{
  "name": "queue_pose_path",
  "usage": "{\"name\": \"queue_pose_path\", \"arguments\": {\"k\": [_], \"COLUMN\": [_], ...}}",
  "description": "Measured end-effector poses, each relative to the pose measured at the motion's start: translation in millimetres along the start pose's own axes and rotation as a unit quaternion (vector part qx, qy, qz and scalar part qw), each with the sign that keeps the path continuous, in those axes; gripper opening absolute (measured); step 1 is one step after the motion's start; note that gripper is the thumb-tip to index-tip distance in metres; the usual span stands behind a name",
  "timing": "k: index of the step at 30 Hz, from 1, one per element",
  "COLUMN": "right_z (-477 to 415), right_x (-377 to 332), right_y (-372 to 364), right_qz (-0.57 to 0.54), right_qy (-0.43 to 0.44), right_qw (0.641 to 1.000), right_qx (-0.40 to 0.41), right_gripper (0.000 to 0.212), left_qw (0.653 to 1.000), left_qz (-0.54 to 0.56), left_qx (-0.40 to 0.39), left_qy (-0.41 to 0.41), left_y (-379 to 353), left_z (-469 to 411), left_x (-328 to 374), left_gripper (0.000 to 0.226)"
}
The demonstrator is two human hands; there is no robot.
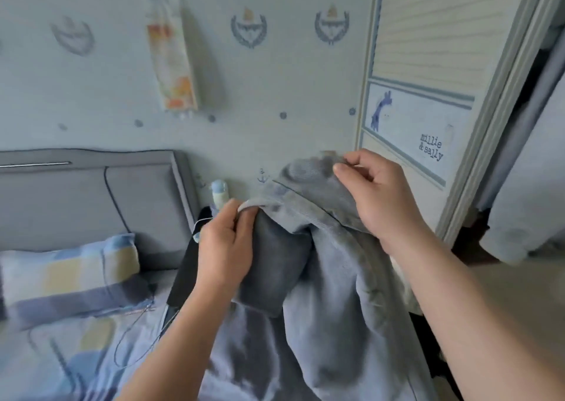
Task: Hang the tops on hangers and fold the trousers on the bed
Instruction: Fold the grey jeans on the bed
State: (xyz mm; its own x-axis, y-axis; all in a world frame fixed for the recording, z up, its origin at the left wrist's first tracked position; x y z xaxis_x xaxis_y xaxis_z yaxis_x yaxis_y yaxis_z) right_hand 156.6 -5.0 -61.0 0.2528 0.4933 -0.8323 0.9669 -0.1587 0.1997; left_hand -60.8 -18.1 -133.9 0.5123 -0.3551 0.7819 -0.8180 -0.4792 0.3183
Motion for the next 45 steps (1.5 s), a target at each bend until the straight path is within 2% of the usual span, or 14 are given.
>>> {"name": "queue_pose_path", "arguments": {"k": [7, 10, 15, 17, 21, 26, 30, 31, 33, 34, 37, 39, 42, 45], "right_z": [6, 22, 59, 80, 140, 241, 323, 341, 378, 399, 472, 517, 560, 572], "right_x": [-67, -102, -152, -174, -201, -222, -251, -258, -269, -273, -271, -271, -286, -296], "right_y": [-90, -130, -212, -251, -341, -461, -548, -569, -611, -629, -663, -675, -680, -681], "right_qz": [-0.09, -0.117, -0.111, -0.11, -0.076, -0.073, -0.115, -0.126, -0.152, -0.155, -0.124, -0.121, -0.134, -0.143], "right_qy": [0.042, 0.06, 0.068, 0.067, 0.053, 0.024, -0.007, -0.017, -0.057, -0.092, -0.164, -0.199, -0.225, -0.239], "right_qw": [0.991, 0.976, 0.926, 0.896, 0.841, 0.791, 0.764, 0.764, 0.753, 0.737, 0.674, 0.636, 0.581, 0.526], "right_qx": [-0.093, -0.176, -0.354, -0.424, -0.533, -0.607, -0.635, -0.632, -0.637, -0.652, -0.71, -0.736, -0.771, -0.804], "right_gripper": [0.018, 0.014, 0.04, 0.046, 0.025, 0.015, 0.017, 0.02, 0.022, 0.025, 0.033, 0.028, 0.016, 0.014], "left_qw": [0.991, 0.977, 0.949, 0.933, 0.901, 0.866, 0.841, 0.845, 0.863, 0.875, 0.893, 0.897, 0.86, 0.814], "left_qz": [-0.062, -0.105, -0.157, -0.183, -0.221, -0.286, -0.325, -0.303, -0.232, -0.183, -0.091, -0.047, -0.024, -0.054], "left_qx": [0.119, 0.184, 0.272, 0.31, 0.374, 0.403, 0.372, 0.36, 0.333, 0.315, 0.242, 0.233, 0.363, 0.485], "left_qy": [-0.004, 0.002, 0.002, -0.003, 0.003, 0.072, 0.221, 0.256, 0.301, 0.318, 0.368, 0.374, 0.357, 0.316], "left_y": [127, 184, 292, 344, 450, 586, 680, 695, 709, 709, 693, 678, 664, 666], "left_z": [8, 21, 47, 62, 101, 162, 227, 247, 298, 326, 413, 456, 489, 502], "left_x": [20, 23, 28, 27, 17, -26, -92, -106, -126, -133, -139, -147, -164, -176], "left_gripper": [0.039, 0.039, 0.039, 0.039, 0.037, 0.03, 0.016, 0.01, 0.011, 0.018, 0.065, 0.073, 0.072, 0.051]}}
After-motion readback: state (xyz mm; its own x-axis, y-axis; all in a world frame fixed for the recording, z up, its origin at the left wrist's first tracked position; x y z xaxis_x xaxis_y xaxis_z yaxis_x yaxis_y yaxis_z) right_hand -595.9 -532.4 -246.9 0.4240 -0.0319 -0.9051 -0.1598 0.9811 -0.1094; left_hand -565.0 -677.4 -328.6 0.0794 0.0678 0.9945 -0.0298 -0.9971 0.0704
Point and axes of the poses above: each hand's wrist, its own z-axis away from the middle knuckle, its own y-axis out of the back of the hand, x = y × z, the point moved 1 cm from there along -z, towards the middle knuckle, and after that the axes turned 1 degree about -z, right-handed, at the moved point
